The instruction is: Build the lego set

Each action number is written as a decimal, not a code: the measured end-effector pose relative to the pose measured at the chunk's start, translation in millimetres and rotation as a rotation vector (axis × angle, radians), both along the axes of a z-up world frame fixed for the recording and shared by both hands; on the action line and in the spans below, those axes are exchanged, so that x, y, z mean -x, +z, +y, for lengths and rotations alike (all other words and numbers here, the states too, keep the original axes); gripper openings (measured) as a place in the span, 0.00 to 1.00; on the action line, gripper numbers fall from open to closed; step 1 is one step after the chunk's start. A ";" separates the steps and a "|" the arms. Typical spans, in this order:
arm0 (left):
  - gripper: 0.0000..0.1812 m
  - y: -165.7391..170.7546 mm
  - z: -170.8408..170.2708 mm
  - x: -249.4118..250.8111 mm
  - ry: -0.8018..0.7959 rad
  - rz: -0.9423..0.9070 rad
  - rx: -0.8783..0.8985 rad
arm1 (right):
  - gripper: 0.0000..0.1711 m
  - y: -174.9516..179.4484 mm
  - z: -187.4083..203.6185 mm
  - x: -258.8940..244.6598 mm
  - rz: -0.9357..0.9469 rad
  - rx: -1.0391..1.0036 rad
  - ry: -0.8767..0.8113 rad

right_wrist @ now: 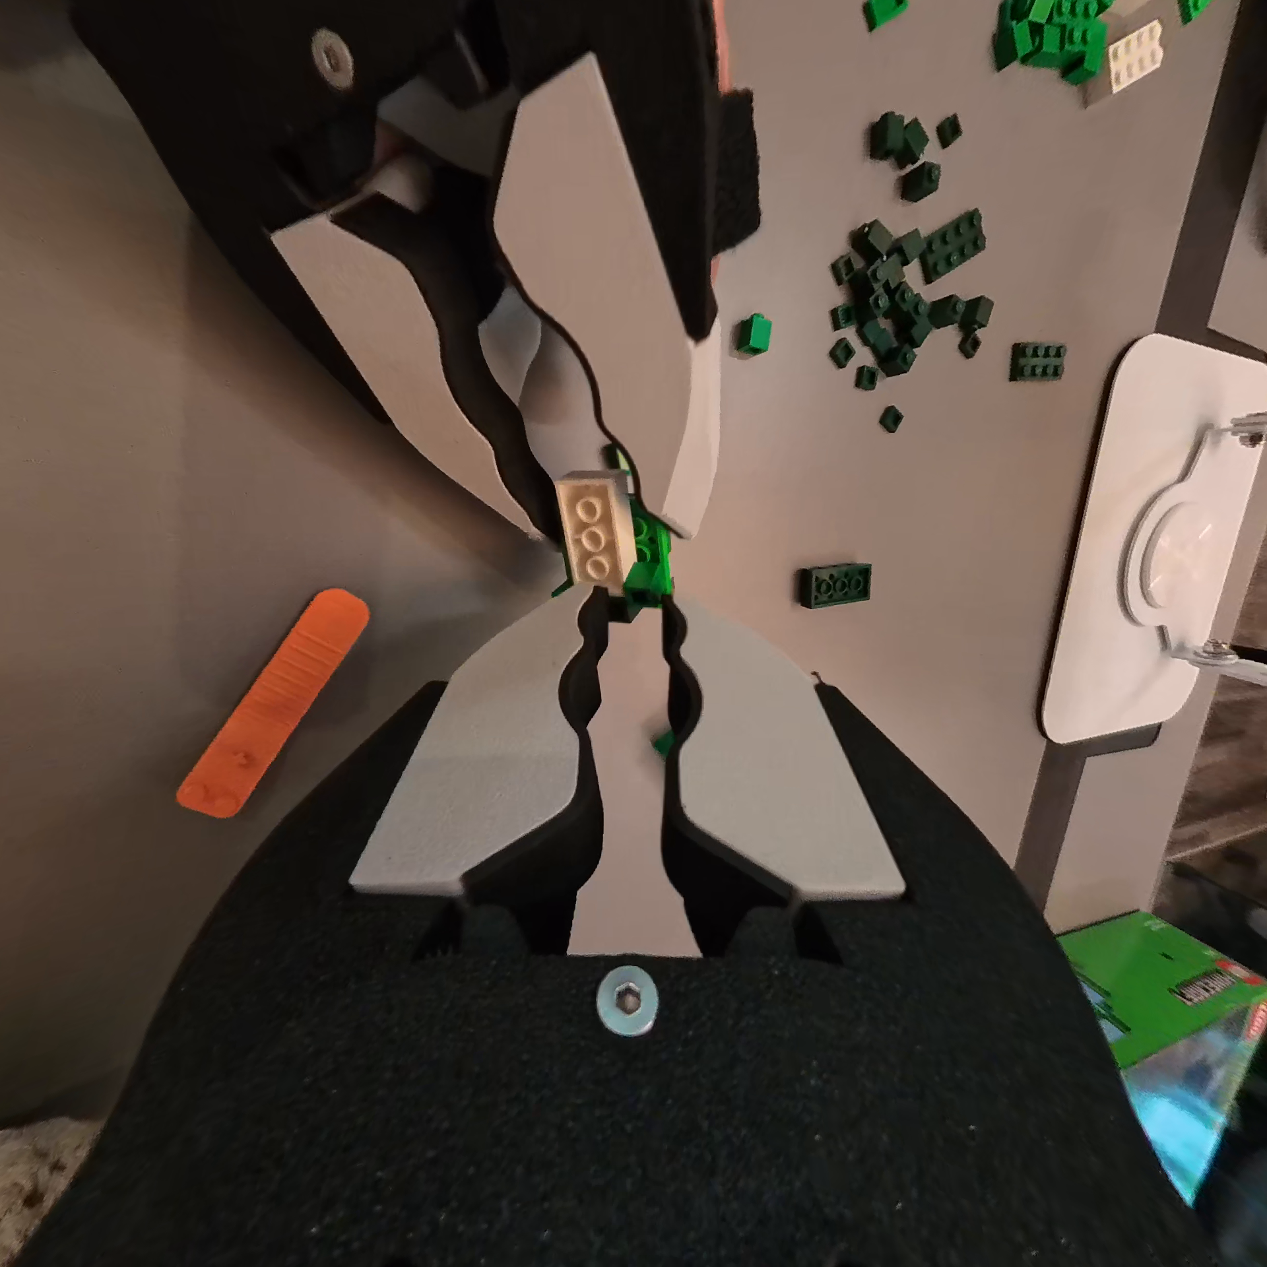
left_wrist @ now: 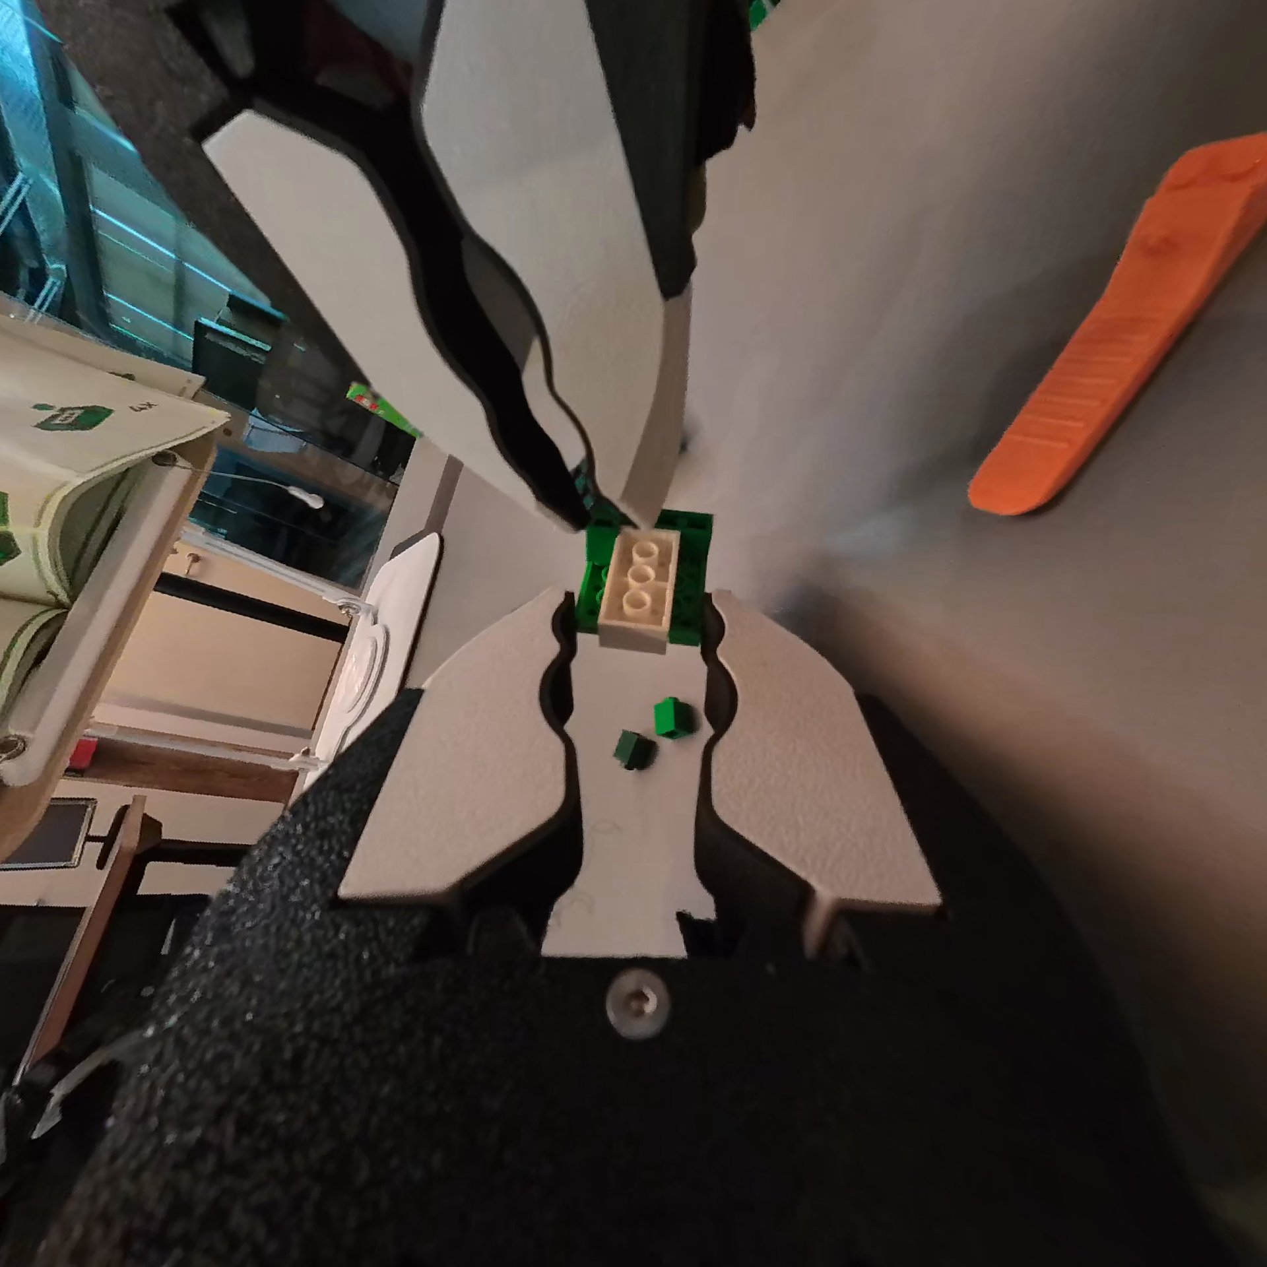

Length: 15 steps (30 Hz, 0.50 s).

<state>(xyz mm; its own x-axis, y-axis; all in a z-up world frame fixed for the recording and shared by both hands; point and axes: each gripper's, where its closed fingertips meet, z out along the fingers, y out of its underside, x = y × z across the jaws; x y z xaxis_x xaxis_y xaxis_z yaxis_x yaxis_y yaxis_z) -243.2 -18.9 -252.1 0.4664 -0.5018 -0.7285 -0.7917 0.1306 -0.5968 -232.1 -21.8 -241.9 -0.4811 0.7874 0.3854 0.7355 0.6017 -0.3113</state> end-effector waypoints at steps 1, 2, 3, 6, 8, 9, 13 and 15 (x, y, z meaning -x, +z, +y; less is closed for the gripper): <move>0.20 1.4 0.6 1.1 0.007 -0.009 -0.004 | 0.09 1.3 1.1 -0.1 0.006 -0.002 -0.002; 0.20 3.3 1.7 3.1 0.020 -0.015 -0.011 | 0.10 3.5 1.5 0.1 0.017 0.003 -0.003; 0.20 5.3 2.8 5.2 0.031 -0.020 -0.021 | 0.10 7.1 1.4 0.5 0.036 0.018 -0.002; 0.20 13.7 4.6 9.6 0.049 -0.033 -0.076 | 0.16 24.3 0.0 5.9 0.153 0.114 0.000; 0.20 18.7 4.2 10.5 0.047 -0.035 -0.111 | 0.19 37.4 -0.4 11.2 0.279 0.221 0.001; 0.20 21.8 3.5 10.0 0.043 -0.043 -0.128 | 0.21 42.4 -1.7 12.5 0.343 0.296 -0.008; 0.20 37.5 -1.3 3.3 0.009 -0.074 -0.213 | 0.28 49.0 -13.1 6.3 0.530 0.553 -0.046; 0.20 44.1 -4.1 -1.7 -0.007 -0.091 -0.248 | 0.30 45.6 -12.2 0.2 0.593 0.581 -0.073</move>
